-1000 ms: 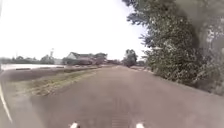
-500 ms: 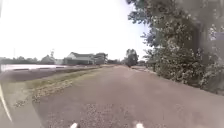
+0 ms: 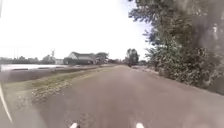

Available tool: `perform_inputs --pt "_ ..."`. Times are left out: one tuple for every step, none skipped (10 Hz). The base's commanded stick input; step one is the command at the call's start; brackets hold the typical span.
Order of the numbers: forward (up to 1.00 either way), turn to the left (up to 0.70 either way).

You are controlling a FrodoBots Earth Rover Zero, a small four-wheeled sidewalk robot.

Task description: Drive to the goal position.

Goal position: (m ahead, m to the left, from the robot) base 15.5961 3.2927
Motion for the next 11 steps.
perform_inputs --pt "0.70 0.00" --pt "0.70 0.00" --pt "0.70 0.00" --pt "0.70 0.00" --pt "0.70 0.00" --pt "0.70 0.00" --pt "0.70 0.00" --pt "0.70 0.00" --pt "0.70 0.00" --pt "0.70 0.00" --pt "0.70 0.00"
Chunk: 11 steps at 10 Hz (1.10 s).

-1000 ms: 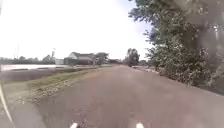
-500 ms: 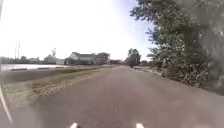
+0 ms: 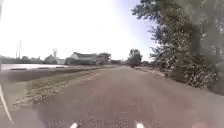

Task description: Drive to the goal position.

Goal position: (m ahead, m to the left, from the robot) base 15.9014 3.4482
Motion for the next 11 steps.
perform_inputs --pt "0.70 0.00" --pt "0.70 0.00" --pt "0.70 0.00" --pt "0.70 0.00" --pt "0.70 0.00" --pt "0.70 0.00" --pt "0.70 0.00" --pt "0.70 0.00" --pt "0.70 0.00" --pt "0.70 0.00" --pt "0.70 0.00"
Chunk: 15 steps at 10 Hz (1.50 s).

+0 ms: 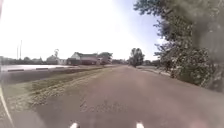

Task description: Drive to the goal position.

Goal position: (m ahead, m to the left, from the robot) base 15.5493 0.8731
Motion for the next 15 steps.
perform_inputs --pt "0.70 0.00" --pt "0.70 0.00" --pt "0.53 0.00" --pt "0.00 0.00" --pt "0.00 0.00" --pt "0.00 0.00" --pt "0.00 0.00" --pt "0.00 0.00" --pt "0.00 0.00" --pt "0.00 0.00" --pt "0.00 0.00" --pt "0.00 0.00" --pt "0.67 0.00" --pt "0.70 0.00" --pt "0.70 0.00"
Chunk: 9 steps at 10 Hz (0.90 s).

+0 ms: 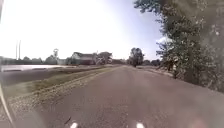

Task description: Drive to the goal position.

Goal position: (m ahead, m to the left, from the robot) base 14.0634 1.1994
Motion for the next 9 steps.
perform_inputs --pt "0.70 0.00" --pt "0.70 0.00" --pt "0.70 -0.16" --pt "0.70 -0.35" --pt "0.70 -0.35" --pt "0.70 -0.35" --pt "0.70 -0.24" --pt "0.70 0.00" --pt "0.70 0.00"
